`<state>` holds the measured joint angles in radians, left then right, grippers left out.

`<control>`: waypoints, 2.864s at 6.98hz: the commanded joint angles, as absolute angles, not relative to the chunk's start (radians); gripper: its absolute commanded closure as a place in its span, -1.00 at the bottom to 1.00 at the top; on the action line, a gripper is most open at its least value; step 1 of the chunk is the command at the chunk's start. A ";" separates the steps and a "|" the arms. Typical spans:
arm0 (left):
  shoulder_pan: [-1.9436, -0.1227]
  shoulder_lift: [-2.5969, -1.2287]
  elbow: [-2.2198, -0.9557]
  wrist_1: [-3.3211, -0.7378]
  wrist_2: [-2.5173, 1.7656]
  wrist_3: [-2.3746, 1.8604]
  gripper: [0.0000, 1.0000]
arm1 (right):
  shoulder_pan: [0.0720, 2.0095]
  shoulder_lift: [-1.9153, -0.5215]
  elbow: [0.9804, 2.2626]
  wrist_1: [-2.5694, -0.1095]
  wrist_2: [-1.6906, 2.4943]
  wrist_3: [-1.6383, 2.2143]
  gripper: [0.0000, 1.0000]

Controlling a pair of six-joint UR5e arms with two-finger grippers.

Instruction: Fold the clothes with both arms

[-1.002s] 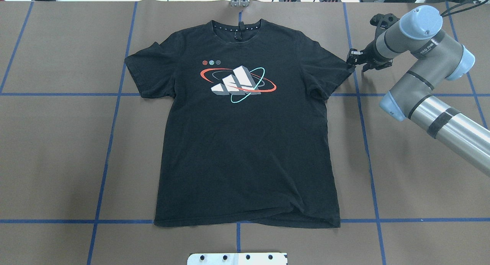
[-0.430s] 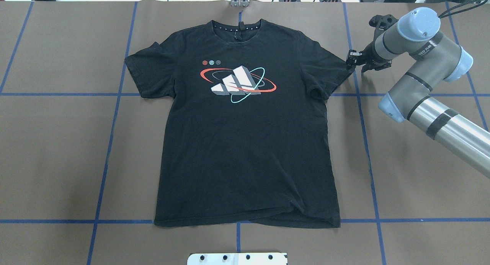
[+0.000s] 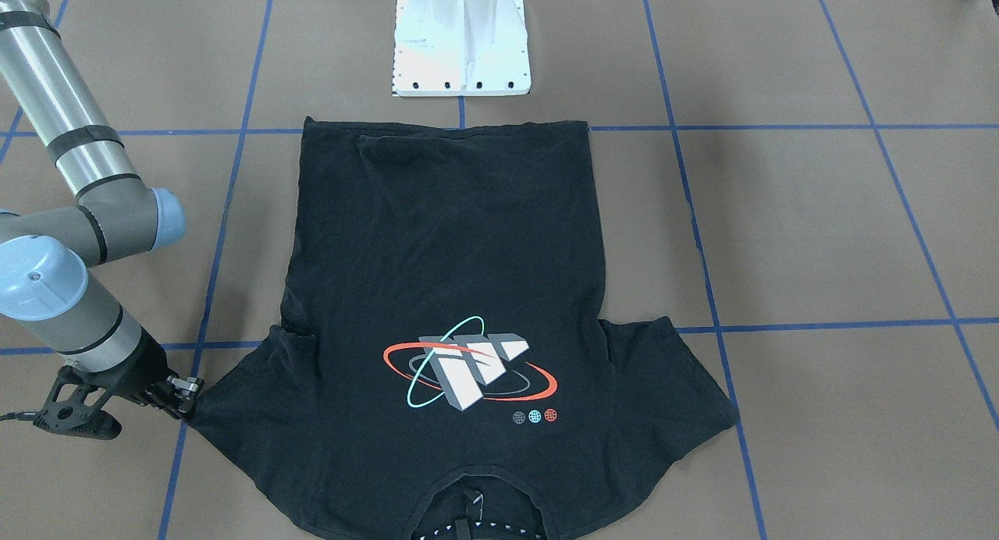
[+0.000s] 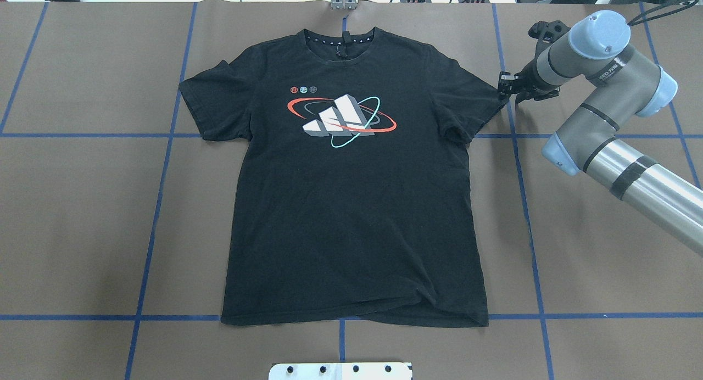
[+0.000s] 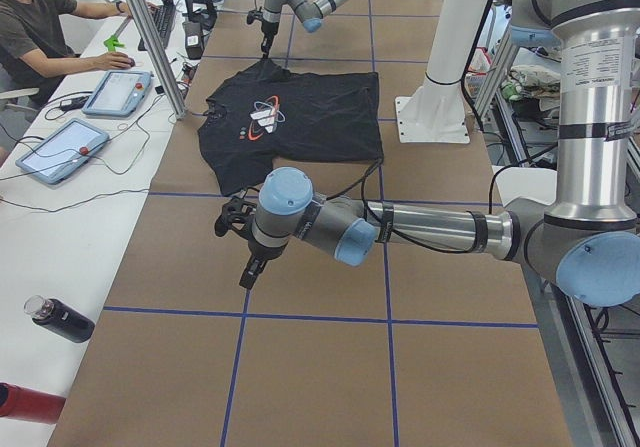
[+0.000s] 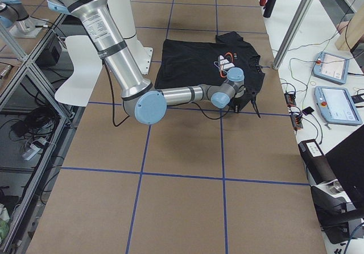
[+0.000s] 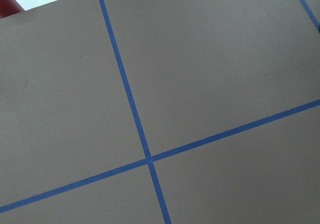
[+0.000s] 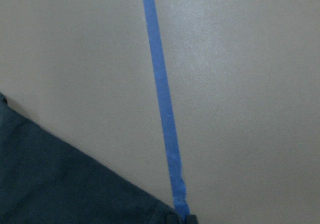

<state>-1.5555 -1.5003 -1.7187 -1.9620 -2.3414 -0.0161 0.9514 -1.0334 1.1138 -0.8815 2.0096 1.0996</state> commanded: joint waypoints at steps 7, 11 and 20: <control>-1.555 -1.500 -1.733 -1.963 -2.341 -0.017 -1.00 | 0.827 -0.838 1.275 -1.069 1.939 1.360 1.00; -1.555 -1.502 -1.733 -1.963 -2.342 -0.015 -1.00 | 0.762 -0.746 1.183 -1.062 1.878 1.388 1.00; -1.295 -1.890 -1.466 -2.088 -2.411 -0.349 -1.00 | 0.765 -0.998 1.582 -1.071 1.905 1.436 -1.00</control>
